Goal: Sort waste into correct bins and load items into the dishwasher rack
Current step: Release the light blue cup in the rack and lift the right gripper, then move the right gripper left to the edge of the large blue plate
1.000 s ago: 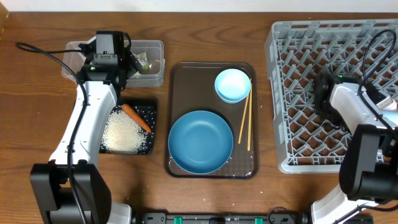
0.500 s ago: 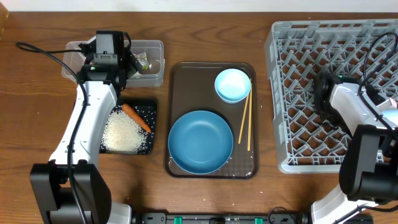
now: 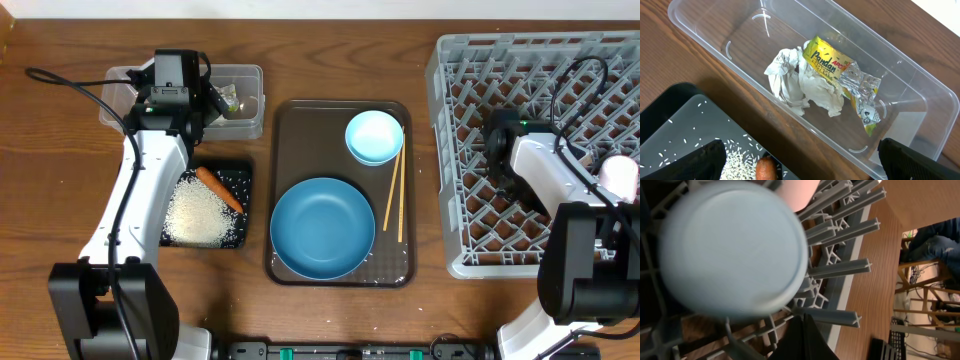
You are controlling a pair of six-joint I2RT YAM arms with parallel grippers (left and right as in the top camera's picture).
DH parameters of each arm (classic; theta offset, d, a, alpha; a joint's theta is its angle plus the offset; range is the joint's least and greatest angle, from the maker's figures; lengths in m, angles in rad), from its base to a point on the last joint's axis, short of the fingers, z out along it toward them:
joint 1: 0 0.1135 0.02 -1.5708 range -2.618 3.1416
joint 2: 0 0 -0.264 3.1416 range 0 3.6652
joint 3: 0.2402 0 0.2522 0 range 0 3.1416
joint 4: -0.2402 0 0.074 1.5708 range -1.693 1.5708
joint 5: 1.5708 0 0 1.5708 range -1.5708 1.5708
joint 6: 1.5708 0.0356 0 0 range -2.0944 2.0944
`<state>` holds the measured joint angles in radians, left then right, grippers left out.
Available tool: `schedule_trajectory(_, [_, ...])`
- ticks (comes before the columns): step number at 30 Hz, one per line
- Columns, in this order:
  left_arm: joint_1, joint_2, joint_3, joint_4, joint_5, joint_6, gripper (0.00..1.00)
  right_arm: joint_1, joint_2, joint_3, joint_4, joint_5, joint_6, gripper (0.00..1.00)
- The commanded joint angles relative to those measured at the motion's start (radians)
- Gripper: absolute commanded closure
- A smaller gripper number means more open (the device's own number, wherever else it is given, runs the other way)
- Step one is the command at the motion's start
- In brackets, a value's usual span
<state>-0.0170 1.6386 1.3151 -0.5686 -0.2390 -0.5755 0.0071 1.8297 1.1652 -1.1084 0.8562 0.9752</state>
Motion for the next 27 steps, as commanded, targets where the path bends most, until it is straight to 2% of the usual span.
schedule_trajectory(1, [0.000, 0.009, 0.000, 0.000, -0.005, 0.005, 0.00, 0.013, -0.019, -0.008, 0.008, -0.079, -0.015, 0.99])
schedule_trajectory(8, [0.000, 0.009, 0.000, 0.000, -0.005, 0.005, 0.01, 0.013, -0.229, 0.004, 0.023, -0.146, -0.056, 0.98])
schedule_trajectory(10, [0.000, 0.009, 0.000, 0.000, -0.005, 0.005, 0.00, 0.013, -0.308, 0.014, 0.046, -0.224, -0.126, 0.96])
schedule_trajectory(13, [0.000, 0.009, 0.000, 0.000, -0.005, 0.005, 0.00, 0.013, -0.458, 0.028, 0.114, -0.475, -0.273, 0.92])
schedule_trajectory(17, [0.000, 0.009, 0.000, 0.000, -0.005, 0.005, 0.01, 0.014, -0.633, 0.028, 0.257, -0.952, -0.493, 0.32])
schedule_trajectory(19, [0.000, 0.009, 0.000, 0.000, -0.005, 0.005, 0.01, 0.022, -0.697, 0.028, 0.340, -1.195, -0.594, 0.10])
schedule_trajectory(22, [0.000, 0.009, 0.000, 0.000, -0.005, 0.005, 0.01, 0.060, -0.745, 0.028, 0.401, -1.361, -0.632, 0.08])
schedule_trajectory(27, [0.000, 0.009, 0.000, 0.000, -0.005, 0.005, 0.01, 0.217, -0.729, 0.027, 0.356, -1.289, -0.640, 0.08])
